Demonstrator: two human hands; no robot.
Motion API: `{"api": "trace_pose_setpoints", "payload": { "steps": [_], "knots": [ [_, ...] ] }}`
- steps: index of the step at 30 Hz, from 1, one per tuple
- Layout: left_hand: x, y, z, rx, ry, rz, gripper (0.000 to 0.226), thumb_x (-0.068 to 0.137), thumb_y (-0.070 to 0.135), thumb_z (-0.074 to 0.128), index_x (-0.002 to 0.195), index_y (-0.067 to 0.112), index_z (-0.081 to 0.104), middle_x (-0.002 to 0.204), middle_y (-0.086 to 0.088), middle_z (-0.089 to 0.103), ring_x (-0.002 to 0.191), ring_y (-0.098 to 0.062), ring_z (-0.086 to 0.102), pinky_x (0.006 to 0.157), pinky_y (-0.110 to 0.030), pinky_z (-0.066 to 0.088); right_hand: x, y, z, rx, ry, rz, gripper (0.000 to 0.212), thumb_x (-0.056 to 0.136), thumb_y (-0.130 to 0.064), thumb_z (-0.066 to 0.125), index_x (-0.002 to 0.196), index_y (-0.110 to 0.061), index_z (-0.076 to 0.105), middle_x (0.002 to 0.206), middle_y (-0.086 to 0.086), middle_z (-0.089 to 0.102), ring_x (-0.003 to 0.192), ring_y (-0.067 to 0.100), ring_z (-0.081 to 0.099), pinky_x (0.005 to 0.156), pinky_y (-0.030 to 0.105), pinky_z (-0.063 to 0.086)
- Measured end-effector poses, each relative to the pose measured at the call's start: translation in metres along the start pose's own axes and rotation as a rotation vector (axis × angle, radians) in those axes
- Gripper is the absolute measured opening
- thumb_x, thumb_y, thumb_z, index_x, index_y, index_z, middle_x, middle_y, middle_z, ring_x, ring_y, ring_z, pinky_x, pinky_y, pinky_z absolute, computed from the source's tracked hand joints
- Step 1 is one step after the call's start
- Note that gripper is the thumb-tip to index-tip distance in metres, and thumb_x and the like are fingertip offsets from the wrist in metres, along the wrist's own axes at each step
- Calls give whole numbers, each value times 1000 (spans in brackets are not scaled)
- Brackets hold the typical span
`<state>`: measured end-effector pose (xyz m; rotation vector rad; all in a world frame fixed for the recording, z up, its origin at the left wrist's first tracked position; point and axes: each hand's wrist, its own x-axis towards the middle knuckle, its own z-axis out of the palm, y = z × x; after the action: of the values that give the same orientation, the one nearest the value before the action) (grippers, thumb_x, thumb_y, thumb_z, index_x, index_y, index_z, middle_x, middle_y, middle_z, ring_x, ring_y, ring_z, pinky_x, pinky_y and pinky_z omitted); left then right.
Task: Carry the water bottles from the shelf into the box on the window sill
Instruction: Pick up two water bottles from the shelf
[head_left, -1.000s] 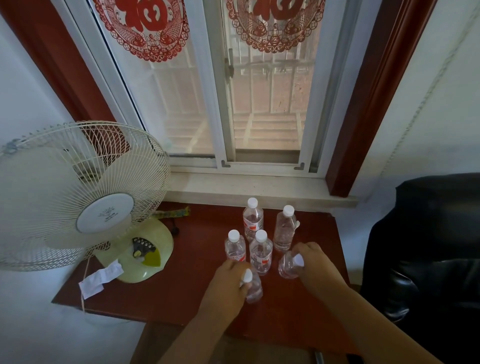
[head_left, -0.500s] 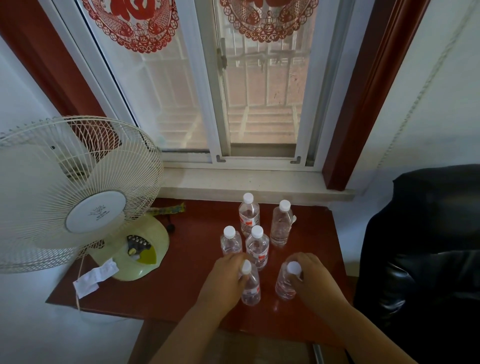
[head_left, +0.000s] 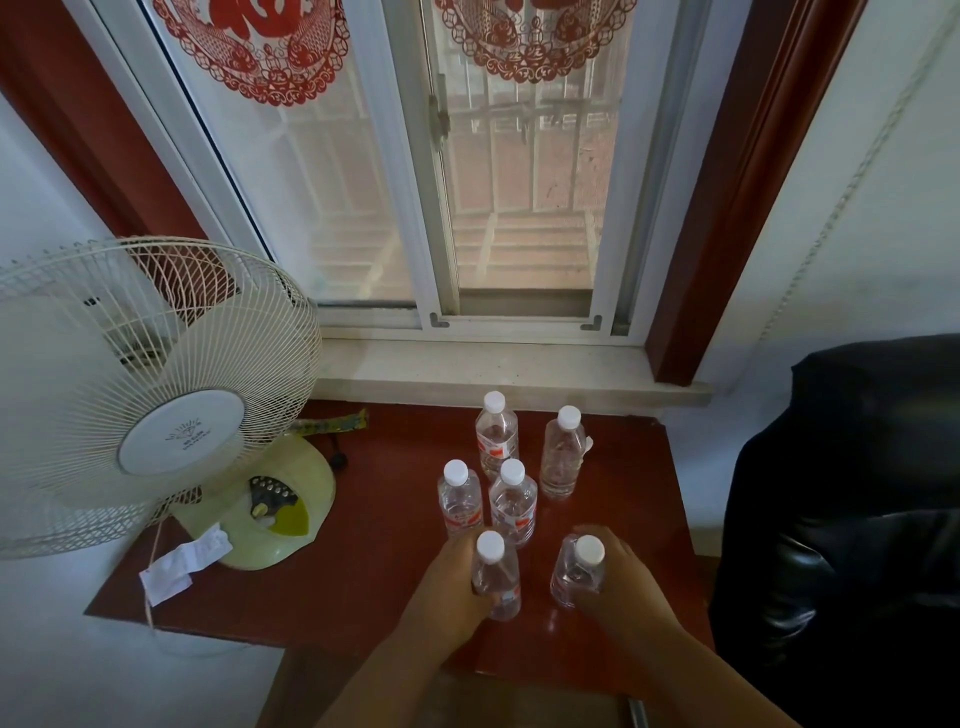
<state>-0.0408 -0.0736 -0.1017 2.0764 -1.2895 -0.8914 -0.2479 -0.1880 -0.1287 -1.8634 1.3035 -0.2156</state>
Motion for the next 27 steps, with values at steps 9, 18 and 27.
{"api": "trace_pose_setpoints", "payload": {
  "steps": [9, 18, 27],
  "knots": [
    [-5, 19, -20, -25, 67, 67, 63, 72, 47, 81, 124, 54, 47, 120, 31, 58, 114, 12, 53, 93, -16, 44, -9, -10, -13, 45, 65, 53, 48, 64, -39, 83, 105, -40, 57, 93, -11, 71, 82, 1, 69, 75, 32, 60],
    [-22, 76, -75, 7, 87, 274, 67, 75, 52, 82, 130, 57, 43, 123, 35, 49, 112, 24, 44, 86, -7, 40, -66, -71, -73, 68, 321, -68, 59, 67, -49, 86, 113, -45, 49, 91, -23, 65, 83, -5, 63, 67, 13, 47],
    [-36, 108, -124, -28, 29, 455, 76, 69, 67, 79, 133, 59, 39, 123, 39, 47, 109, 22, 48, 84, -13, 46, -120, -126, -88, 49, 568, -73, 66, 64, -51, 86, 116, -53, 45, 85, -39, 53, 77, -14, 59, 62, 7, 43]
  ]
}}
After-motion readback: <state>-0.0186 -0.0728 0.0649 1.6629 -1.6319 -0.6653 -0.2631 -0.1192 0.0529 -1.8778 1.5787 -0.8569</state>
